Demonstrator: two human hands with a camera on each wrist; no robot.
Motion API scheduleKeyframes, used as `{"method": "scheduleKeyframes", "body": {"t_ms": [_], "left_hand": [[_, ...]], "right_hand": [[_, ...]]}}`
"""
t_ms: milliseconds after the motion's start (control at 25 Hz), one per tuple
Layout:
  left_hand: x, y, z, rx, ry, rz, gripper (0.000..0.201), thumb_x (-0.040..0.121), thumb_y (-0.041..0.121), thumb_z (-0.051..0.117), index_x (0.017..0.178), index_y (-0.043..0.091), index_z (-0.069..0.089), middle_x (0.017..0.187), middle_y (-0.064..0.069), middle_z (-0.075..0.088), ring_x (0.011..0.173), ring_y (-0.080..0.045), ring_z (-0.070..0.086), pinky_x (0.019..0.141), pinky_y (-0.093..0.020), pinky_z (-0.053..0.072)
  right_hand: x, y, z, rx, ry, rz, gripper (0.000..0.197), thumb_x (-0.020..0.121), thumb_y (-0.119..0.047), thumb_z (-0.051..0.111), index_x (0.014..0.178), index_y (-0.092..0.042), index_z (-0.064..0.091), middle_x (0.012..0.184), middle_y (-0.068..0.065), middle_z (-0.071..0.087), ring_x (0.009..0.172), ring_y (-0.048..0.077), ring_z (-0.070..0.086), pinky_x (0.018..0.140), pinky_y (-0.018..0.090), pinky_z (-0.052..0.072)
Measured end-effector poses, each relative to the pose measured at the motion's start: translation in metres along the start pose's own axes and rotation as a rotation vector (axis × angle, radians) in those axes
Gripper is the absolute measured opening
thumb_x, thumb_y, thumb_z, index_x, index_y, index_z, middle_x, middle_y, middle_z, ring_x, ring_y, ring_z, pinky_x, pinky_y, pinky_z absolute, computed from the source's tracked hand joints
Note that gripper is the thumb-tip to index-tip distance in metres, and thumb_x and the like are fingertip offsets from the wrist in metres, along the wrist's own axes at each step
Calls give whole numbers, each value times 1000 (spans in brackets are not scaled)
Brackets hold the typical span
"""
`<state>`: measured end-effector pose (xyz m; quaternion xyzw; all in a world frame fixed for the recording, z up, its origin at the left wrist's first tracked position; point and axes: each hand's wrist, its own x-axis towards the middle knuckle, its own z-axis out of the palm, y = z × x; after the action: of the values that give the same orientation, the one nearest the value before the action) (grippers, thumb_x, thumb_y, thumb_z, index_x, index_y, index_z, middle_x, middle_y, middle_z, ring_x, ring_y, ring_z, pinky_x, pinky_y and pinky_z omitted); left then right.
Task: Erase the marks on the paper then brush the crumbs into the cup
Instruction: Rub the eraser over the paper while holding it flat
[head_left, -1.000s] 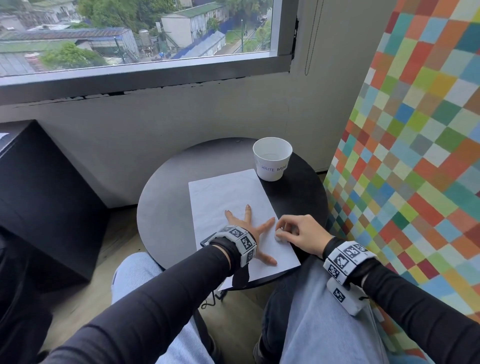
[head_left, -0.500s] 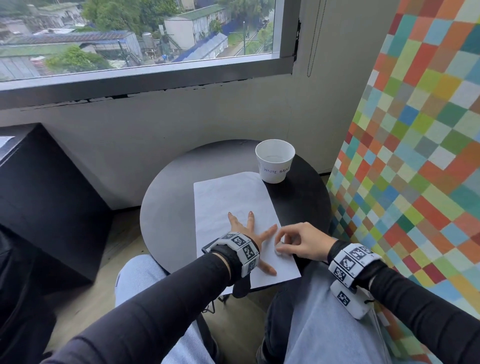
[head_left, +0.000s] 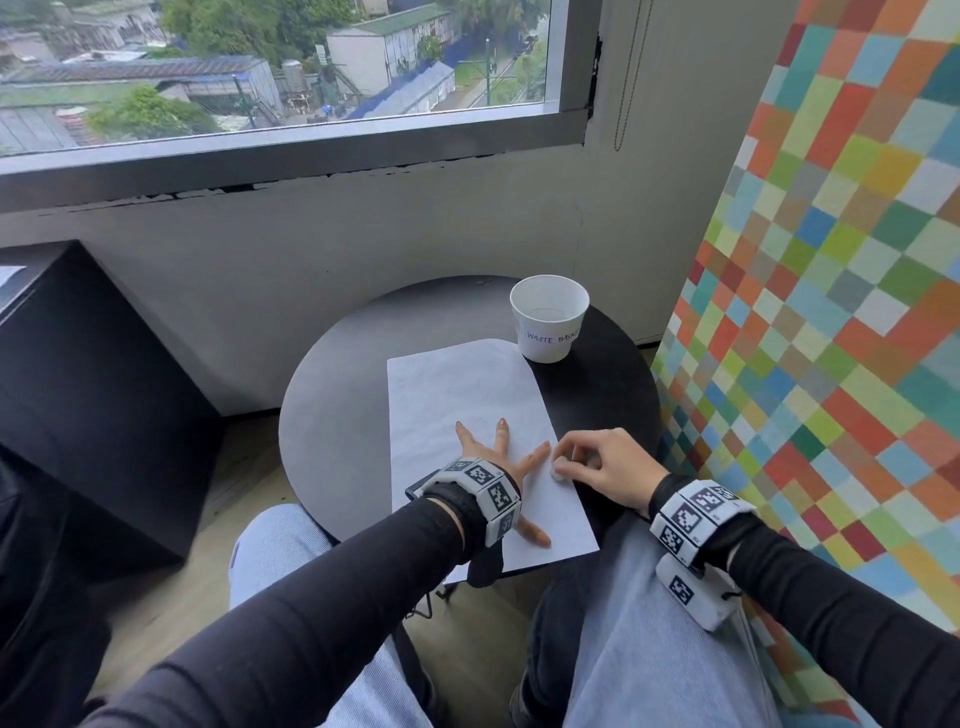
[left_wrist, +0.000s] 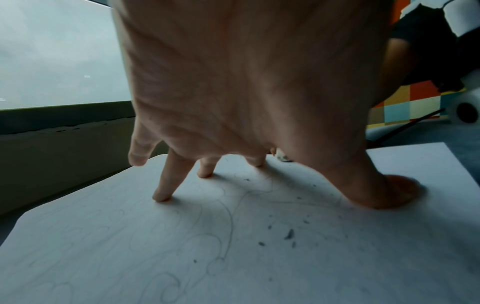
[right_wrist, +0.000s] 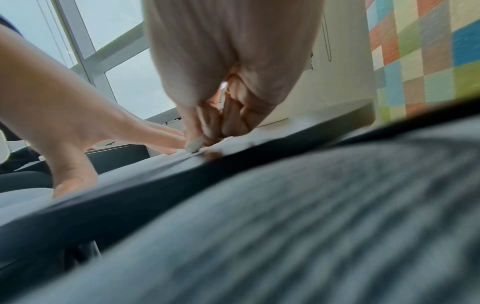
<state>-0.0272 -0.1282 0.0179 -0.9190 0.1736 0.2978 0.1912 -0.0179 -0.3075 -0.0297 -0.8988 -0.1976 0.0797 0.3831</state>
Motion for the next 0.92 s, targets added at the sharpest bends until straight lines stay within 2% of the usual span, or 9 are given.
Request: {"method": "scheduleKeyframes", "body": {"t_ms": [160, 200, 360, 440, 520, 680, 720, 840, 920], "left_hand": [[0, 0, 1, -5, -1, 1, 121, 70, 87, 52, 150, 42, -25, 159, -21, -25, 145, -53, -4, 112, -73, 1], [0, 0, 1, -5, -1, 0, 121, 70, 87, 52, 150, 42, -25, 159, -21, -25, 145, -53, -4, 112, -73, 2], [3, 0, 2, -16, -6, -3, 121, 69, 87, 55, 150, 43, -25, 159, -19, -26, 144, -57, 1, 112, -73, 2], [4, 1, 2, -19, -9, -5, 122, 68, 86, 55, 149, 44, -25, 159, -19, -27, 144, -57, 2, 112, -73, 2], [5, 1, 2, -22, -17, -13, 122, 68, 87, 56, 149, 45, -26, 159, -18, -28, 144, -57, 2, 112, -73, 3], [9, 0, 3, -22, -13, -10, 123, 67, 88, 56, 148, 45, -27, 158, -19, -29, 143, -59, 5, 112, -73, 2], [10, 1, 4, -21, -12, -8, 123, 67, 88, 56, 148, 45, -27, 158, -19, -28, 143, -59, 6, 112, -73, 2], [10, 0, 4, -9, -12, -9, 124, 66, 89, 55, 148, 45, -26, 158, -20, -28, 144, -57, 5, 112, -73, 3], [10, 0, 5, -16, -11, -9, 124, 66, 89, 55, 148, 45, -27, 158, -20, -29, 144, -57, 4, 112, -72, 4]], "right_hand": [[-6, -4, -1, 82, -247, 17, 8, 84, -27, 73, 89, -22, 72, 68, 1, 61, 52, 0, 47, 57, 10, 37], [-7, -5, -1, 81, -250, 18, 8, 83, -27, 73, 89, -22, 73, 67, 0, 61, 53, 0, 48, 57, 10, 37], [-1, 1, -3, 46, -30, 29, 5, 82, -25, 74, 84, -28, 71, 66, 1, 62, 54, 0, 48, 60, 12, 37], [-4, 3, -3, 81, -135, 21, 5, 82, -27, 74, 87, -25, 73, 72, 9, 64, 57, 0, 48, 61, 11, 39], [-7, 4, -2, 99, -262, 13, 10, 82, -31, 74, 90, -25, 74, 75, 10, 65, 59, 2, 50, 61, 13, 41], [1, 9, -1, 67, -29, 28, 3, 83, -27, 73, 86, -29, 71, 66, -1, 60, 54, 3, 45, 59, 17, 38], [1, 10, -2, 73, -27, 33, 4, 84, -26, 73, 86, -29, 71, 66, -3, 59, 53, 2, 44, 58, 16, 37], [-5, 12, -3, 146, -267, 39, 10, 83, -31, 74, 90, -25, 74, 71, -4, 61, 60, 1, 50, 63, 14, 41], [-7, 11, -2, 146, -299, 44, 10, 83, -33, 74, 89, -25, 74, 72, -3, 62, 64, 3, 53, 65, 17, 43]]}}
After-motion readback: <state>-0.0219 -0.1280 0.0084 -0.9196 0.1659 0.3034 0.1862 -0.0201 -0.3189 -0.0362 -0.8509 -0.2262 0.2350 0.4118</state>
